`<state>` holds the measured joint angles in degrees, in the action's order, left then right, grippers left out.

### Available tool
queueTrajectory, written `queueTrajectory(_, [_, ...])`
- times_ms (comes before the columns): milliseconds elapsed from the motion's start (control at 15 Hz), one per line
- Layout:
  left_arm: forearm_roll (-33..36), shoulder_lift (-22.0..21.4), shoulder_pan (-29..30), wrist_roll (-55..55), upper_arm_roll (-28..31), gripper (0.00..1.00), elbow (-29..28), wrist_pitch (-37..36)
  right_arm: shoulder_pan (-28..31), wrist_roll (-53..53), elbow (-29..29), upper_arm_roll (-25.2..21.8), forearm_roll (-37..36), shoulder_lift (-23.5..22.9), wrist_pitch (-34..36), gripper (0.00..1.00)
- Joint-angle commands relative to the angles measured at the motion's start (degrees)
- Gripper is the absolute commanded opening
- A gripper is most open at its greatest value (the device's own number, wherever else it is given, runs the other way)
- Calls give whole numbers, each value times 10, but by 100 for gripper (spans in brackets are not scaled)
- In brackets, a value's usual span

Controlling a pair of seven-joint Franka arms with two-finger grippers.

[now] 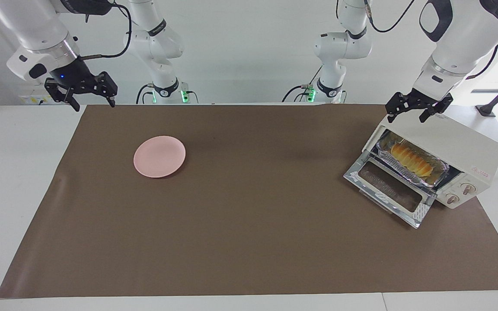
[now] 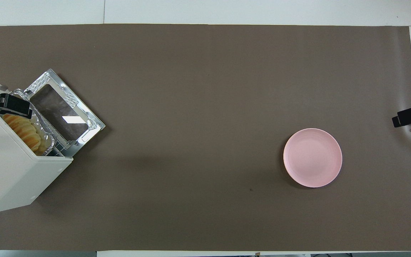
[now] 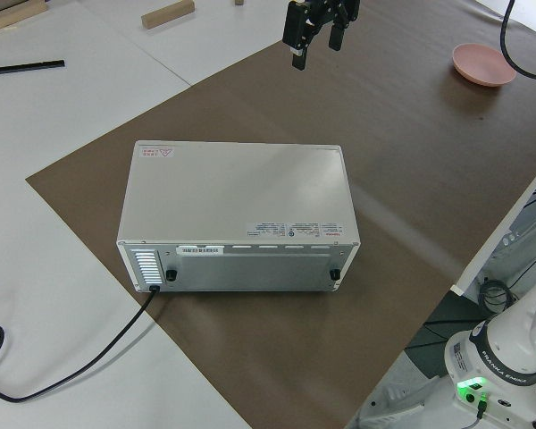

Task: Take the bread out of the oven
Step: 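Reach the left gripper into the toaster oven and grasp the foil tray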

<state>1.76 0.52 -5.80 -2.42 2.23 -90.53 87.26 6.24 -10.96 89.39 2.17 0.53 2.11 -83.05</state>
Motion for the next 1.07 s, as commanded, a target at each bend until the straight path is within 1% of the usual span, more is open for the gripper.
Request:
queueTrajectory(0, [-5,-12,-7,-7,5,100,-16,6,0,-6,4,1,-8,3,5,100])
queueTrajectory(133, [-5,-13,-9,-5,5,100,-19,10,0,-6,4,1,-8,3,5,100])
queueTrajectory(267, [-5,-26,-9,0,5,100,-47,39,1,-6,4,1,-8,3,5,100])
queueTrajectory(333, [-5,-27,-13,21,6,100,-61,68,1,-6,4,1,-8,3,5,100])
queueTrajectory(400, [-5,-26,-14,66,4,100,-63,83,1,-6,4,1,-8,3,5,100])
queueTrajectory(533, [-5,-3,-35,209,3,100,-62,98,1,-6,4,1,-8,3,5,100])
queueTrajectory(600, [-5,9,-35,250,4,100,-62,116,0,-6,4,1,-8,3,5,100])
queueTrajectory(667, [-4,18,-34,260,5,100,-61,123,1,-6,4,1,-8,3,5,100])
queueTrajectory(733, [16,39,-33,262,5,100,-61,130,1,-6,4,1,-8,3,5,100])
queueTrajectory(800, [58,57,-33,271,4,100,-68,145,0,-6,4,1,-8,3,5,100])
queueTrajectory(867, [80,67,-33,295,5,100,-89,172,0,-6,4,1,-8,3,5,100])
queueTrajectory(1000, [101,72,-28,347,5,100,-126,228,1,-6,4,1,-8,3,5,100])
